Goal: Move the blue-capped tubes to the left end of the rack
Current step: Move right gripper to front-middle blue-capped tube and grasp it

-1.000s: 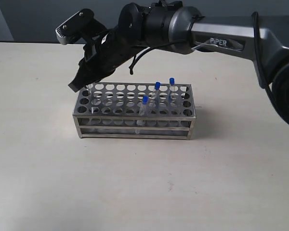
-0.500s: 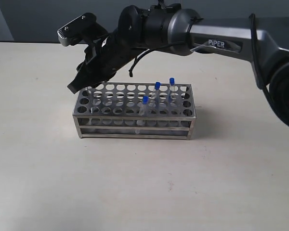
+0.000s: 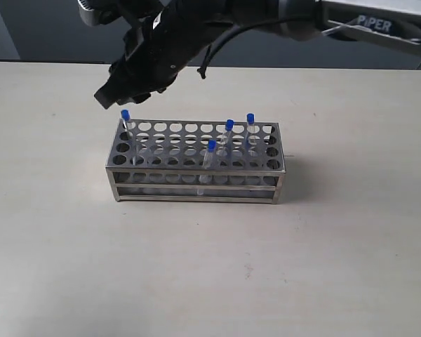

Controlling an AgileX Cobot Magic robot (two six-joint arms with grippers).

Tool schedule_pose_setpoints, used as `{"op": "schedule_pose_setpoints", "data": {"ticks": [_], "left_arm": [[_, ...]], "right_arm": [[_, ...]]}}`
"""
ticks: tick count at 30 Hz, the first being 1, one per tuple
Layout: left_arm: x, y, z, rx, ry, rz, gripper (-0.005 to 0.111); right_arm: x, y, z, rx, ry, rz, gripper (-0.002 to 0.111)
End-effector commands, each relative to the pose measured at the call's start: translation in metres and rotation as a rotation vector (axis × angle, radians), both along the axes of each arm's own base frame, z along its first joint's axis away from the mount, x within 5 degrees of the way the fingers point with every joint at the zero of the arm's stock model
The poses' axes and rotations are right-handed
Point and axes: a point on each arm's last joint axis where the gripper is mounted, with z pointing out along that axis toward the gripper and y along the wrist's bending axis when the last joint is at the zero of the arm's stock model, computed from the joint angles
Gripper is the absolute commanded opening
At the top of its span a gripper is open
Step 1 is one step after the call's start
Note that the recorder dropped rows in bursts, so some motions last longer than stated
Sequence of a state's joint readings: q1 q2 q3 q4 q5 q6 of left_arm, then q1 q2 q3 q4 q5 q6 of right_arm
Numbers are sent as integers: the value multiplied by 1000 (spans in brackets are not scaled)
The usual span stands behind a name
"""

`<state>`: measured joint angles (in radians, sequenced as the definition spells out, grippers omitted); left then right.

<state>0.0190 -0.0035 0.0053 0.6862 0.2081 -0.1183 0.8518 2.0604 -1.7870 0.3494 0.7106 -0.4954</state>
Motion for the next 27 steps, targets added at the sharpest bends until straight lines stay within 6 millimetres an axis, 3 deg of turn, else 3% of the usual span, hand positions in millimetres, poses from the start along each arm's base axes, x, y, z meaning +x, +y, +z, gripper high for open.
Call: {"op": "schedule_pose_setpoints", "data": {"ticks": [1, 5, 13, 20, 27], "left_arm": [[0, 0, 2, -3, -7, -2, 1], [0, 0, 2, -3, -7, -2, 1], [0, 0, 2, -3, -7, -2, 1], [0, 0, 2, -3, -7, -4, 1], [0, 0, 2, -3, -3, -1, 1]], "right_arm": [[-8, -22, 16, -158, 31, -39, 40], [-17, -45, 20, -345, 92, -81, 40], [-36, -66, 6, -386, 146, -92, 40], [-32, -63, -13, -320, 85, -114, 40], [-20, -62, -34, -387, 42, -152, 40]]}}
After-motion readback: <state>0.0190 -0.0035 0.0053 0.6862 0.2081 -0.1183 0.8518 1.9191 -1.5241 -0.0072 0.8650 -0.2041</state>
